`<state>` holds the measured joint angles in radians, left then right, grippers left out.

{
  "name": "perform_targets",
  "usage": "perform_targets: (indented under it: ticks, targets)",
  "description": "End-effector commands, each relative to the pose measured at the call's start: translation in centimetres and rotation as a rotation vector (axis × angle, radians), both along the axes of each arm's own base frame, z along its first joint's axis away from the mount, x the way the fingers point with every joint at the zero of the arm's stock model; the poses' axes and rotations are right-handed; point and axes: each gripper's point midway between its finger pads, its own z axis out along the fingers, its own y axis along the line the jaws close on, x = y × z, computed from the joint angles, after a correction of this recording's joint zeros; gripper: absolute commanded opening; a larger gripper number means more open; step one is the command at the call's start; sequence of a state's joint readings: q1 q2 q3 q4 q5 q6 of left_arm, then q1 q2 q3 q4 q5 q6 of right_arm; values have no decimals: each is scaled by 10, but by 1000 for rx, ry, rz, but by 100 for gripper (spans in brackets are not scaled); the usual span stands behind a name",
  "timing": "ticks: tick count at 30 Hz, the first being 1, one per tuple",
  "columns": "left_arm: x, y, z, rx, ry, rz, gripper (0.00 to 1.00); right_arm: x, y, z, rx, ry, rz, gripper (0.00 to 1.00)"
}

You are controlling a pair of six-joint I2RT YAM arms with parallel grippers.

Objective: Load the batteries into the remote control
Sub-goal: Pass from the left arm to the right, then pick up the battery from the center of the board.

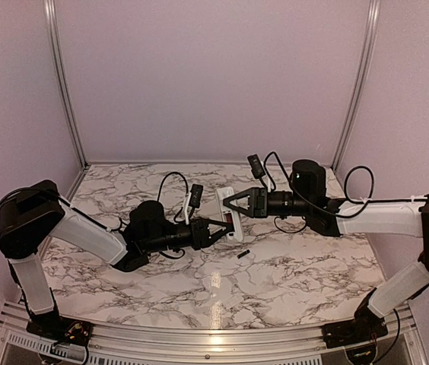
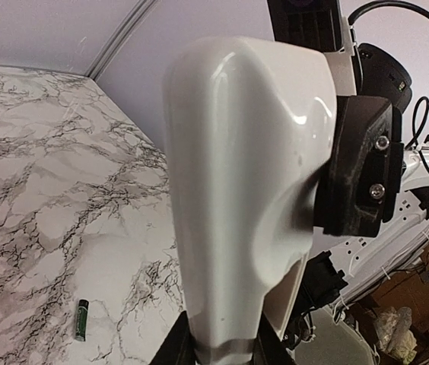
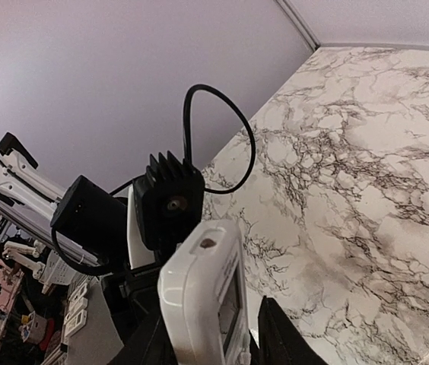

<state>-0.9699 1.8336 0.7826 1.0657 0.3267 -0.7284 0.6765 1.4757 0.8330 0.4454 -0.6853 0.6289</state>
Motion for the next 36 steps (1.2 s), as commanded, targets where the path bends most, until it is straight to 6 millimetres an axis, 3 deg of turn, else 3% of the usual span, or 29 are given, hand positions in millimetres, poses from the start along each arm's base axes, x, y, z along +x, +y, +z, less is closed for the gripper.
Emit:
perform_targets:
  ticks: [1,3,5,7,8,12,15,19,23,36]
  targets:
    - [-6,-10,-5,18,-15,-39,0,6,-2,7,26,-10,-15,36]
    - [-6,-11,-4,17,-14,-38,0,7,-2,6,21,-9,-16,29]
    - [-6,-11,-4,18,-12,-39,1,8,-2,3,11,-3,-19,15]
    - [-5,-11,-3,19,-16,-32,8,8,-3,0,-1,2,-22,4]
    - [-4,-10,-3,25,-19,-26,14,9,-4,-1,-4,4,-24,1]
    - [3,-9,-14,136,-41,-3,53,15,-22,-3,-10,16,-59,0]
    - [19,1,-30,295,-74,66,66,25,-48,-9,-38,28,-121,0]
    - [40,6,-60,603,-157,97,65,37,-94,-26,-82,70,-234,0]
    - [47,-1,-100,818,-151,31,57,38,-126,-34,-63,115,-269,0]
    - [51,-33,-151,994,-177,-95,52,20,-138,-42,-93,126,-222,0]
